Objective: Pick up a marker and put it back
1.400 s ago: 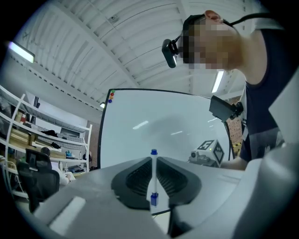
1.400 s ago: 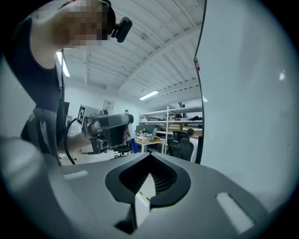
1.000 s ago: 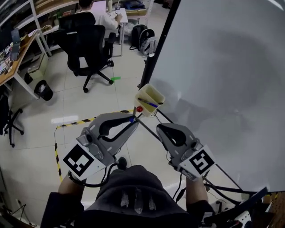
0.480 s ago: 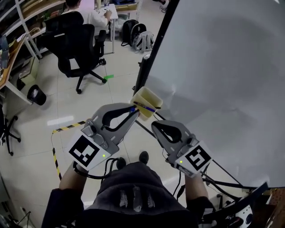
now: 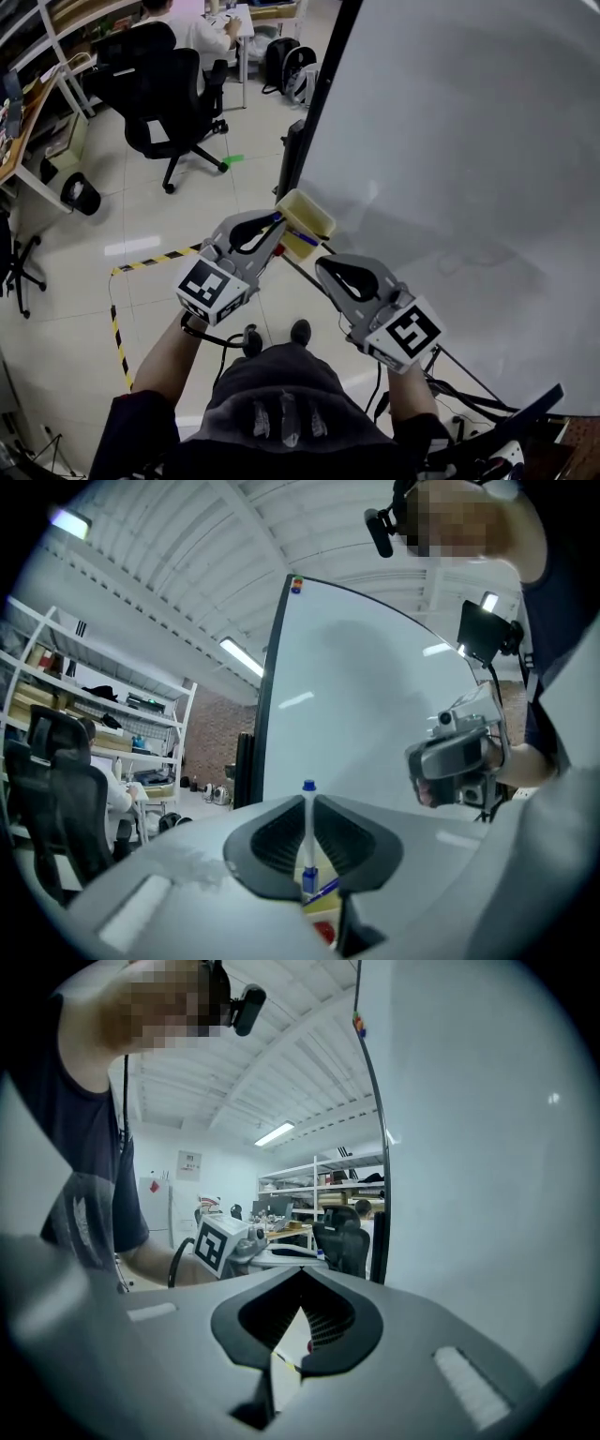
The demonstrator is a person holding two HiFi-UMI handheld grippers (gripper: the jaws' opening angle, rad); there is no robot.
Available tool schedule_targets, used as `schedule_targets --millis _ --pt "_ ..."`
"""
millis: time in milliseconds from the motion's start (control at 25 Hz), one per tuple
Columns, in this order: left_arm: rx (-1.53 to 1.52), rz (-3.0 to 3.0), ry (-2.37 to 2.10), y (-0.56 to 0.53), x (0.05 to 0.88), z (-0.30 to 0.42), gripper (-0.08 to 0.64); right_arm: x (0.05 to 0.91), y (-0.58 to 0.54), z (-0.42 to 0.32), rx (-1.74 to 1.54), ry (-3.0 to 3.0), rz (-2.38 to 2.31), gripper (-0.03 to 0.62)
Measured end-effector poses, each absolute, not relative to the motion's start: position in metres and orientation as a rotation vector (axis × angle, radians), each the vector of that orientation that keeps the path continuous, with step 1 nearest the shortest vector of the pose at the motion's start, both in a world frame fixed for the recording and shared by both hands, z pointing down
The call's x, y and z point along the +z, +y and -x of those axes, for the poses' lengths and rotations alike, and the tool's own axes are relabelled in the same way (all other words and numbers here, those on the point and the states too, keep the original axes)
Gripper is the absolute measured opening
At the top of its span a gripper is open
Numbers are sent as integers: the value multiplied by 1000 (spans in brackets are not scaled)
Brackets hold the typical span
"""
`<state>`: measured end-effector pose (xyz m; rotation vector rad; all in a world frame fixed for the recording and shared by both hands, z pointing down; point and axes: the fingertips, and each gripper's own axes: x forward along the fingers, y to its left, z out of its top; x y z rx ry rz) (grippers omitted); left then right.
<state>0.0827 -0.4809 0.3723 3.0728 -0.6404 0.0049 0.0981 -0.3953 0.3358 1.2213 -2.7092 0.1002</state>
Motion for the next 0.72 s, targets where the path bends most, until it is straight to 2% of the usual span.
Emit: schedule_targets --millis 320,720 --pt "198 -3063 -723 -500 433 -94 39 345 -404 -107 124 -2712 -1188 2" --pt "274 -3014 -744 -510 468 -97 41 352 -413 -110 149 -2716 -1161 2"
